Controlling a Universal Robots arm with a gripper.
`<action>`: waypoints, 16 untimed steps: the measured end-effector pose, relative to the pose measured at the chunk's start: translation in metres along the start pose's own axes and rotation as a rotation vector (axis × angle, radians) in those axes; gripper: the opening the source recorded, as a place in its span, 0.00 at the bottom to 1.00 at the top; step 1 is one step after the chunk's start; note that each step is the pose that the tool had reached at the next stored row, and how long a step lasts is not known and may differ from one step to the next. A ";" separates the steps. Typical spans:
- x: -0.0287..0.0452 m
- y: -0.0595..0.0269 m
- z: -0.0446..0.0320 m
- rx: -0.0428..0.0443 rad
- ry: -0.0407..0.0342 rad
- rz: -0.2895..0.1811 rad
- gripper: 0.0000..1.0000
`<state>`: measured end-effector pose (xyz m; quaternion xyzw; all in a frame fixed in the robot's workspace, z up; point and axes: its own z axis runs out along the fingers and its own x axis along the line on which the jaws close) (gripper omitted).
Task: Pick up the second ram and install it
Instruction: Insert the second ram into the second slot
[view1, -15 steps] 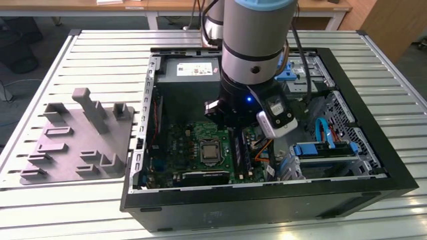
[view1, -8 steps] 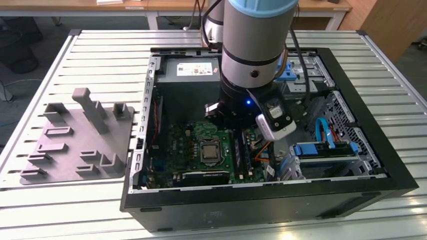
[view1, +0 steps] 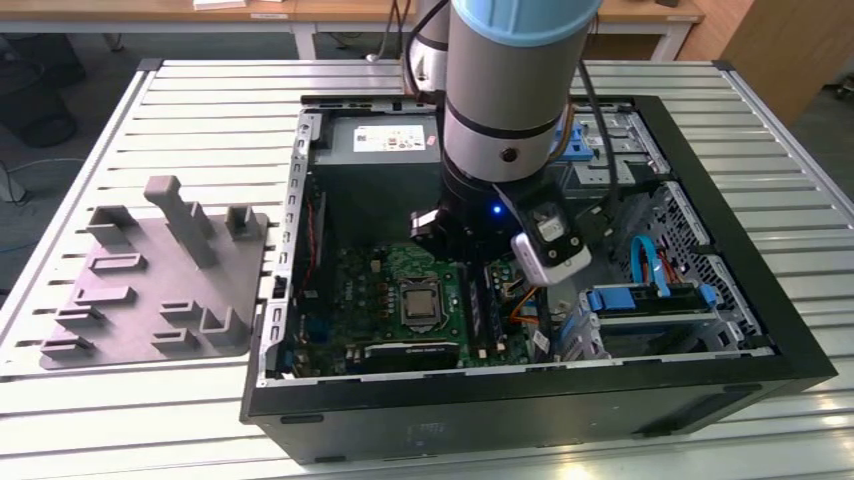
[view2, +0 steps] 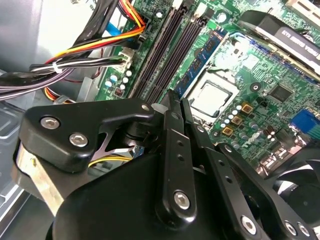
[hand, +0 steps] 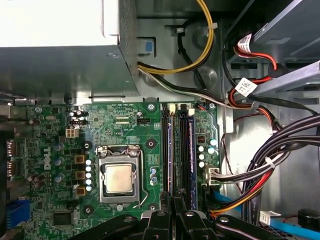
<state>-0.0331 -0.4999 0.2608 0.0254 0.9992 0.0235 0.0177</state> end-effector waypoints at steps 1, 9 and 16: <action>0.0000 0.0000 0.0006 0.0000 0.0000 0.000 0.14; 0.0000 -0.0002 0.0051 0.0000 0.0000 0.000 0.14; 0.0002 -0.0004 0.0091 0.0000 0.0000 0.000 0.14</action>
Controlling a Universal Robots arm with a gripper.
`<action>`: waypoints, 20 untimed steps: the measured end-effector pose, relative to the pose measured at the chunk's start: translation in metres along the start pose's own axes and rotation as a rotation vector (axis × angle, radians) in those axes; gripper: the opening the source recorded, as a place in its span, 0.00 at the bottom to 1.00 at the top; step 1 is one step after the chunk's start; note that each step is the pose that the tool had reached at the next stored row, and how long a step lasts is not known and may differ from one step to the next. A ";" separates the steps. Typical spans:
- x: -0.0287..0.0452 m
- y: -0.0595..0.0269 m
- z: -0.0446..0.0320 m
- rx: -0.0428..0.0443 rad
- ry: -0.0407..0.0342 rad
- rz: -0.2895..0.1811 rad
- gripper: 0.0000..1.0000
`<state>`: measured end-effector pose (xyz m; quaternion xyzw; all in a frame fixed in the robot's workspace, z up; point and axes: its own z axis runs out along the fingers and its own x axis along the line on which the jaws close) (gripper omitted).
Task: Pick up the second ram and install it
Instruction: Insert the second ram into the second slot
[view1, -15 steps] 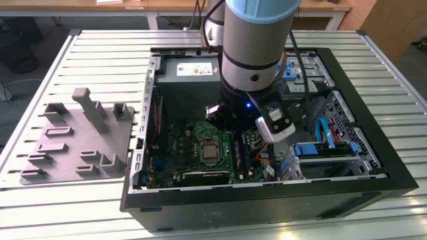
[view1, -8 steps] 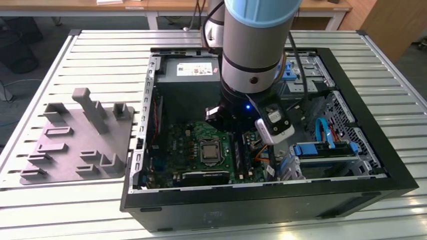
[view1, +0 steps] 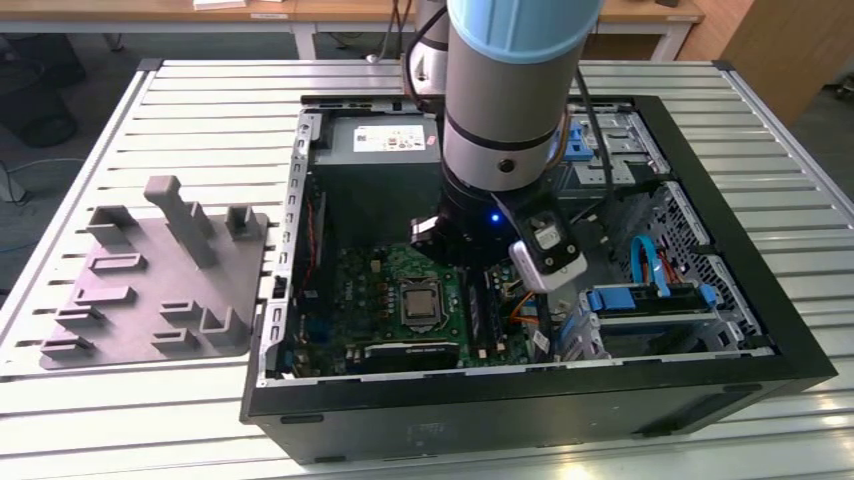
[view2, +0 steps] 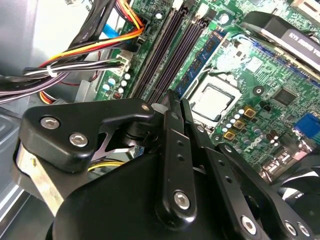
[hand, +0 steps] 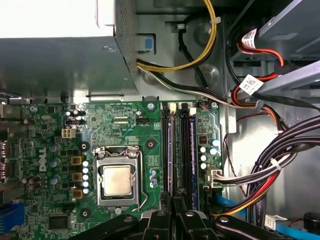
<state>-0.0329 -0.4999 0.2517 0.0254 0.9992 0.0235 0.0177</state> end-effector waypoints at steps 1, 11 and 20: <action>0.0000 0.0000 0.0007 0.0000 0.0000 0.000 0.14; 0.0003 -0.0004 0.0078 0.0000 0.0000 0.000 0.14; 0.0004 -0.0006 0.0133 0.0000 0.0000 0.000 0.14</action>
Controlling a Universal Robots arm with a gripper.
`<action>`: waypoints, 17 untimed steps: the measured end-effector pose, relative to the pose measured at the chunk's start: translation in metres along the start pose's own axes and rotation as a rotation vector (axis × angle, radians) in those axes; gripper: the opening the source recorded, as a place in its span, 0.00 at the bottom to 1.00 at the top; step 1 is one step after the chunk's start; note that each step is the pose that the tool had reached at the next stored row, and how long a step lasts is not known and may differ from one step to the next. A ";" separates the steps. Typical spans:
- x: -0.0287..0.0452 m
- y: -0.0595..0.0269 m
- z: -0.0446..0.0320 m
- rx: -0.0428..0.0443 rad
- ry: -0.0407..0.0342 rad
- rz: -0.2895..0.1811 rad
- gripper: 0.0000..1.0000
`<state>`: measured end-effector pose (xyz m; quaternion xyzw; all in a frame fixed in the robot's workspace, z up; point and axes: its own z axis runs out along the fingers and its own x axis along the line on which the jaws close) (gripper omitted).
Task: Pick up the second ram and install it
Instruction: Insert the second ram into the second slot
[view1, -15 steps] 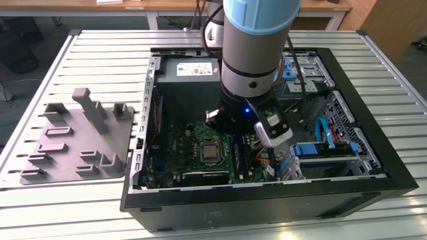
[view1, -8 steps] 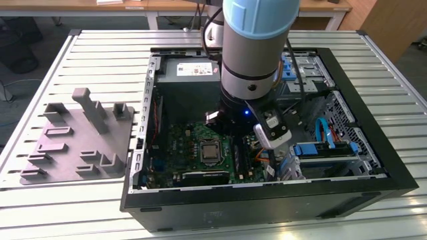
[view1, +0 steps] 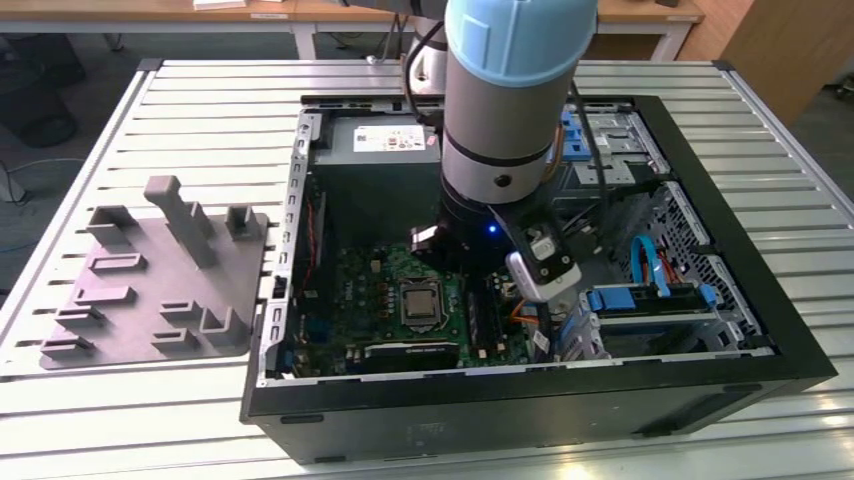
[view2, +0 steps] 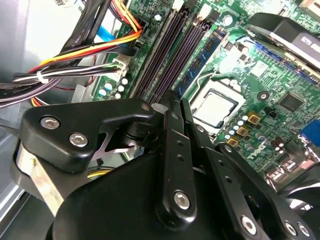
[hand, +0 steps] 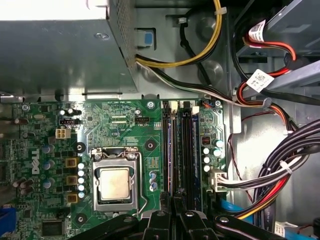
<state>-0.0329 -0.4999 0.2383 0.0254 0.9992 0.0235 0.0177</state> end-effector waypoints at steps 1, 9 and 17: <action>0.0000 0.0000 0.0005 0.0000 0.0000 0.000 0.14; 0.0002 -0.0003 0.0048 0.0002 0.0001 0.000 0.14; 0.0002 -0.0003 0.0060 -0.0001 0.0000 0.000 0.14</action>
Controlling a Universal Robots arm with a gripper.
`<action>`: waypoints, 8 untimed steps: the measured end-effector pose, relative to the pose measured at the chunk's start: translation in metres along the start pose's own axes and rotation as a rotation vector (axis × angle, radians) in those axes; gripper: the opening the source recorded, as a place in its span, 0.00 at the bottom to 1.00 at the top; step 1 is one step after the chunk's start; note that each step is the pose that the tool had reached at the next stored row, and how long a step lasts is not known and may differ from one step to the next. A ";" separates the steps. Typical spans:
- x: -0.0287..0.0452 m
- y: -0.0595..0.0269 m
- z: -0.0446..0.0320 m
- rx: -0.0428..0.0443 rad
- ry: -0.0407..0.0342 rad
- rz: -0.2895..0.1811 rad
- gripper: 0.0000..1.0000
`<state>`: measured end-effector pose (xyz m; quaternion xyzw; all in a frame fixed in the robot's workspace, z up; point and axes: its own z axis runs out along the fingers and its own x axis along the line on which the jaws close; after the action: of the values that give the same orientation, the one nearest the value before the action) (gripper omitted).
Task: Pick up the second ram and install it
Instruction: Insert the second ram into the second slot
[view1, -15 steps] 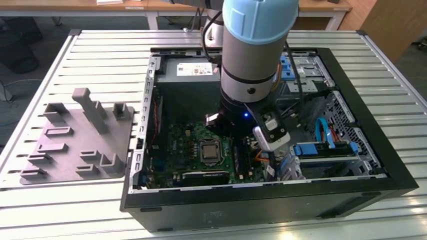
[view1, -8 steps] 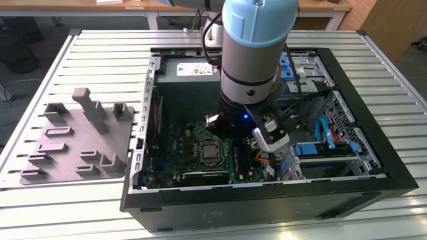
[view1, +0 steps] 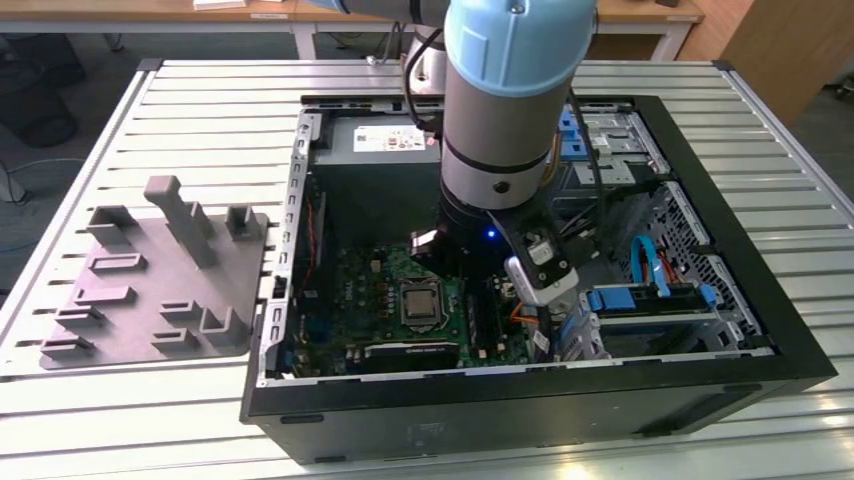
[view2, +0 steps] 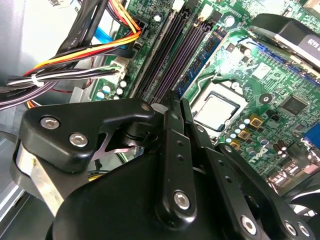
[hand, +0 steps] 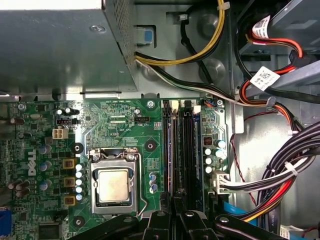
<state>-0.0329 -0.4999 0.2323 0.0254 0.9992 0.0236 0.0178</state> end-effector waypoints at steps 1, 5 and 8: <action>0.0000 0.0000 0.0003 -0.0001 -0.0001 0.000 0.14; 0.0001 -0.0001 0.0014 0.0002 0.0000 0.000 0.14; 0.0001 -0.0001 0.0021 0.0002 0.0000 0.000 0.14</action>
<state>-0.0329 -0.4999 0.2302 0.0253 0.9992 0.0235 0.0177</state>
